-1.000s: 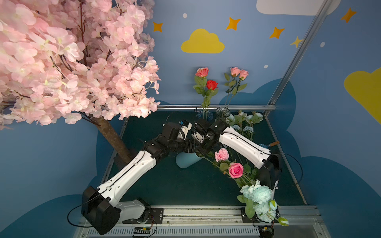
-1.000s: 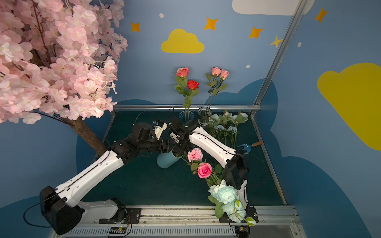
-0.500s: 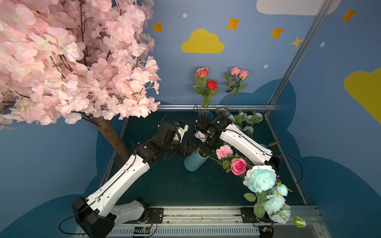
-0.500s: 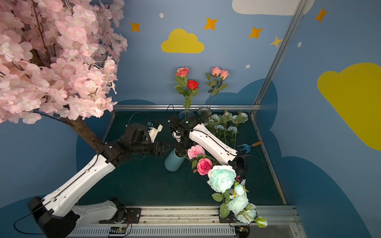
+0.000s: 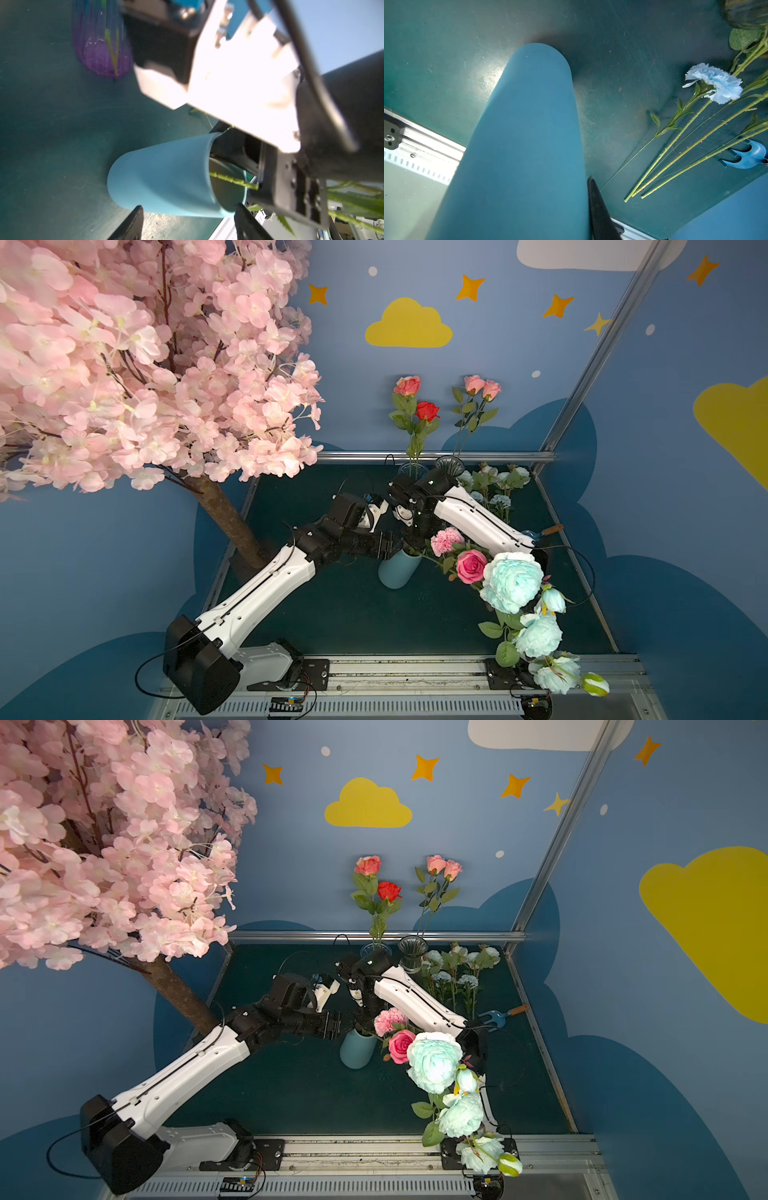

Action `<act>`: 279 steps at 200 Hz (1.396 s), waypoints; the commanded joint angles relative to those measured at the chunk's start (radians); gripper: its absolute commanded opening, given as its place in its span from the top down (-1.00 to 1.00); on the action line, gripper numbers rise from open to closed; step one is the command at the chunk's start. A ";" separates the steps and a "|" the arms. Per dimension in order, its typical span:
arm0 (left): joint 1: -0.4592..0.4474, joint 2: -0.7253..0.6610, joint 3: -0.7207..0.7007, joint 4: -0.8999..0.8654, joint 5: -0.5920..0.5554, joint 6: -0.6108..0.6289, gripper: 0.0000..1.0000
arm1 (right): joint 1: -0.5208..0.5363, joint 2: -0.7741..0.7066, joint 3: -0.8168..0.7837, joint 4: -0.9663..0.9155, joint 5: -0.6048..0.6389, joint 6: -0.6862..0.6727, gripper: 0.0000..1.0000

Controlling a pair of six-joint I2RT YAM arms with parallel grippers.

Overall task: Pick out blue flowers from the vase
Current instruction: Adjust the vase at the center of the board.

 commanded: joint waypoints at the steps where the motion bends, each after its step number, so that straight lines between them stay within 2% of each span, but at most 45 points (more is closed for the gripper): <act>1: 0.002 0.033 0.031 0.004 0.012 0.011 -0.38 | 0.004 0.026 0.038 0.018 -0.074 -0.010 1.00; 11: 0.003 0.046 0.034 0.008 0.012 0.012 -0.38 | 0.006 0.031 0.042 0.023 -0.082 -0.011 1.00; 30: 0.004 0.064 0.038 0.003 -0.002 0.016 -0.39 | 0.011 0.036 0.042 0.028 -0.091 -0.007 0.87; 62: 0.004 0.079 0.041 -0.013 -0.022 0.026 -0.37 | 0.016 0.021 0.037 0.043 -0.097 -0.003 0.64; 72: 0.003 0.081 0.041 -0.025 -0.030 0.030 -0.34 | 0.016 0.007 0.033 0.058 -0.097 0.000 0.50; 100: 0.008 0.081 0.026 -0.041 -0.049 0.039 -0.12 | 0.015 -0.055 -0.001 0.138 -0.106 0.015 0.15; 137: 0.020 0.090 -0.009 -0.025 -0.041 0.035 0.18 | 0.005 -0.150 -0.111 0.270 -0.122 0.032 -0.04; 160: 0.028 0.110 -0.016 -0.012 -0.033 0.035 0.32 | -0.017 -0.219 -0.207 0.358 -0.120 0.046 -0.15; 184: 0.035 0.118 -0.017 -0.012 -0.034 0.039 0.36 | -0.047 -0.310 -0.325 0.474 -0.123 0.063 -0.25; 227: 0.054 0.104 -0.034 -0.011 -0.038 0.041 0.35 | -0.156 -0.515 -0.578 0.730 -0.102 0.138 -0.30; 257: 0.065 0.113 -0.046 0.002 -0.030 0.043 0.36 | -0.214 -0.707 -0.863 1.040 -0.074 0.183 -0.32; 279: 0.070 0.125 -0.050 0.011 -0.025 0.042 0.40 | -0.248 -0.808 -0.978 1.098 -0.081 0.193 -0.31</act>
